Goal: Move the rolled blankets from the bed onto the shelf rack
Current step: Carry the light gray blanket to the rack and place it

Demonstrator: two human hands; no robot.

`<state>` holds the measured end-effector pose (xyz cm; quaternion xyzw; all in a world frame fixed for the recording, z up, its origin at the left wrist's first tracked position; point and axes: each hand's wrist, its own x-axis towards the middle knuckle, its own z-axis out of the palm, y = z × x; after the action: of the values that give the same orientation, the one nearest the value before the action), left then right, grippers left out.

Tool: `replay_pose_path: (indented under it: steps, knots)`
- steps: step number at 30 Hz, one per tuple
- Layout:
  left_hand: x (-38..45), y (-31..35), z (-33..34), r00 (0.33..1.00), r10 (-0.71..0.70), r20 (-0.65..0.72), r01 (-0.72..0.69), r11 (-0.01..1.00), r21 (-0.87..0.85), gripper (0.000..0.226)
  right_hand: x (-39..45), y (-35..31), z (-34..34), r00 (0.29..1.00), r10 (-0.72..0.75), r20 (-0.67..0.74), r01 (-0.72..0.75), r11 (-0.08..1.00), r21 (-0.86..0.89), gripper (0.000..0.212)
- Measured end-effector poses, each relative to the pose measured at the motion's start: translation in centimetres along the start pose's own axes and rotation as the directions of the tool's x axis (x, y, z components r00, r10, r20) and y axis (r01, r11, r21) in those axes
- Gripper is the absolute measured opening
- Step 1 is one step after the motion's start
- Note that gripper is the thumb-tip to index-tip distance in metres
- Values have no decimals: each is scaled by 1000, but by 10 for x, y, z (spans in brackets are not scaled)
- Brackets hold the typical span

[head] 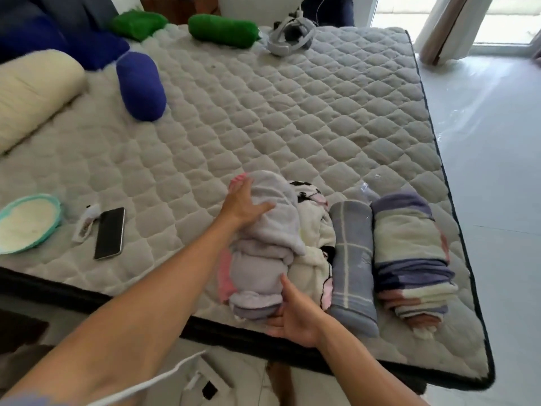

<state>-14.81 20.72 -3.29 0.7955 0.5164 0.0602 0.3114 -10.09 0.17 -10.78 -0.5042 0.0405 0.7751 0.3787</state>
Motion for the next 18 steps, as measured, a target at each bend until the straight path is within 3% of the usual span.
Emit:
replay_pose_path:
  steps: [4, 8, 12, 18]
  knots:
    - [19, -13, 17, 986, -118, 118, 112, 992, 56, 103, 10, -4, 3, 991, -39, -125, 55, 991, 125, 63]
    - [28, -16, 15, 980, -172, 97, 167, 984, 56, 93, 12, -6, 7, 971, -64, -228, 101, 984, 150, 51]
    - [25, -16, 6, 987, -152, 49, 147, 984, 103, 70, 4, -7, 3, 958, -125, -258, 172, 971, 167, 35]
    - [2, -18, -1, 977, -197, -79, 190, 978, -82, 18, -22, -22, -31, 928, -263, -264, 298, 949, 101, 25]
